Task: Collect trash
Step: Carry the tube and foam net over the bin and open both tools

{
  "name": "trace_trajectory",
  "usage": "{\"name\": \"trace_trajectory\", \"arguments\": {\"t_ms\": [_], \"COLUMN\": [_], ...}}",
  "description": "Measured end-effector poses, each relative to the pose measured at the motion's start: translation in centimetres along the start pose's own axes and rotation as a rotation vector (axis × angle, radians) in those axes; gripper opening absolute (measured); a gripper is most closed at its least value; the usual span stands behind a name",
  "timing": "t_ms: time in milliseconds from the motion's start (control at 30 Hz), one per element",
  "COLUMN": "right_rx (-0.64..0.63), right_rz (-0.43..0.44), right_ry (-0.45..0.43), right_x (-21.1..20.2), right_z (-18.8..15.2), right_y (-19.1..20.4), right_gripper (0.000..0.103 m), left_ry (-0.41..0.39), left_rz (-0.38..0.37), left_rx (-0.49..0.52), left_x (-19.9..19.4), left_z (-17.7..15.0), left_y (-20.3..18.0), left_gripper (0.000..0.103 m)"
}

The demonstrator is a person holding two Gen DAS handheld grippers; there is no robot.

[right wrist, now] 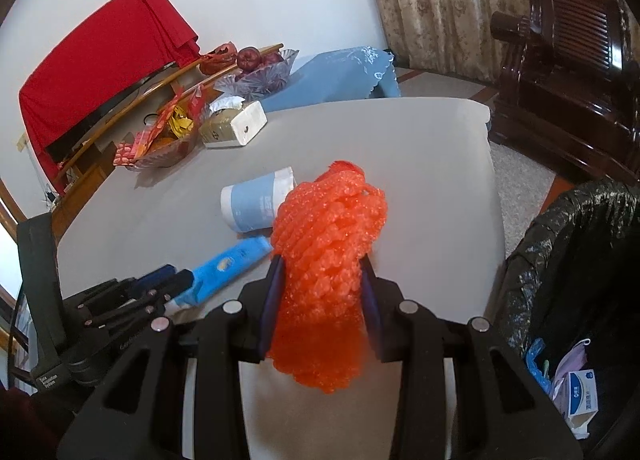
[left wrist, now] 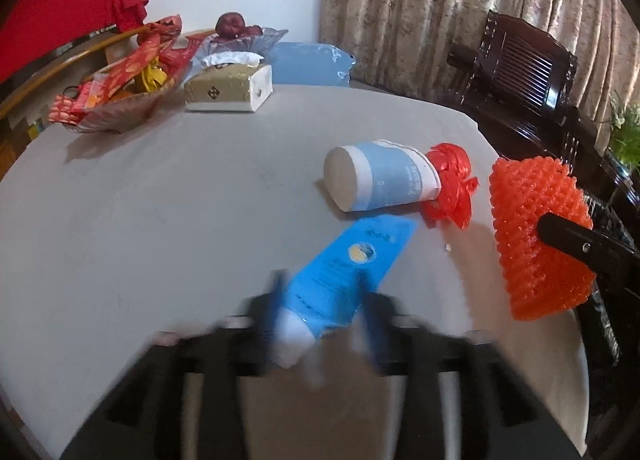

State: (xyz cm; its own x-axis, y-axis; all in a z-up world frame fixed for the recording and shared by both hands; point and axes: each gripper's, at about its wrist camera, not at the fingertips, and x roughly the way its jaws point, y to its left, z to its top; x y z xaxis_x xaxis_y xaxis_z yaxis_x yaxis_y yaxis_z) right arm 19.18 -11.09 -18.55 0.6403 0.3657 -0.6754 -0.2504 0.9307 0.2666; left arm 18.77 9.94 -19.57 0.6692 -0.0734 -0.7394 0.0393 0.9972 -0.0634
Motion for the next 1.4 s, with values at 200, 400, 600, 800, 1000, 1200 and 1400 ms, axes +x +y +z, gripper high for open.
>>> {"name": "trace_trajectory", "arguments": {"t_ms": [200, 400, 600, 800, 1000, 1200, 1400], "right_rx": [0.007, 0.011, -0.004, -0.008, -0.025, -0.027, -0.028], "right_rz": [-0.008, -0.005, 0.007, 0.033, 0.050, 0.047, 0.024], "right_ry": [0.007, 0.016, -0.002, -0.053, -0.098, -0.150, -0.202], "right_x": [0.1, 0.5, -0.3, -2.7, -5.5, -8.7, -11.9], "right_z": [-0.1, -0.1, 0.3, 1.4, 2.2, 2.8, 3.1], "right_y": [-0.2, -0.1, 0.2, 0.5, 0.9, 0.6, -0.4], "right_gripper": [0.035, 0.035, 0.035, 0.035, 0.035, 0.035, 0.035], "left_ry": [0.039, 0.062, 0.035, -0.024, -0.085, -0.132, -0.170], "left_rz": [0.016, 0.047, 0.028, 0.022, 0.019, 0.011, -0.006], "left_rx": [0.043, 0.052, -0.033, -0.039, -0.035, -0.021, 0.006], "left_x": [1.3, 2.0, 0.6, -2.3, -5.1, -7.6, -9.5], "left_z": [-1.1, -1.1, -0.8, 0.5, 2.0, 3.1, 3.7], "left_y": [-0.9, -1.0, 0.1, -0.2, -1.1, -2.6, -4.6], "left_gripper": [0.062, 0.042, 0.042, 0.042, 0.042, 0.042, 0.042]}}
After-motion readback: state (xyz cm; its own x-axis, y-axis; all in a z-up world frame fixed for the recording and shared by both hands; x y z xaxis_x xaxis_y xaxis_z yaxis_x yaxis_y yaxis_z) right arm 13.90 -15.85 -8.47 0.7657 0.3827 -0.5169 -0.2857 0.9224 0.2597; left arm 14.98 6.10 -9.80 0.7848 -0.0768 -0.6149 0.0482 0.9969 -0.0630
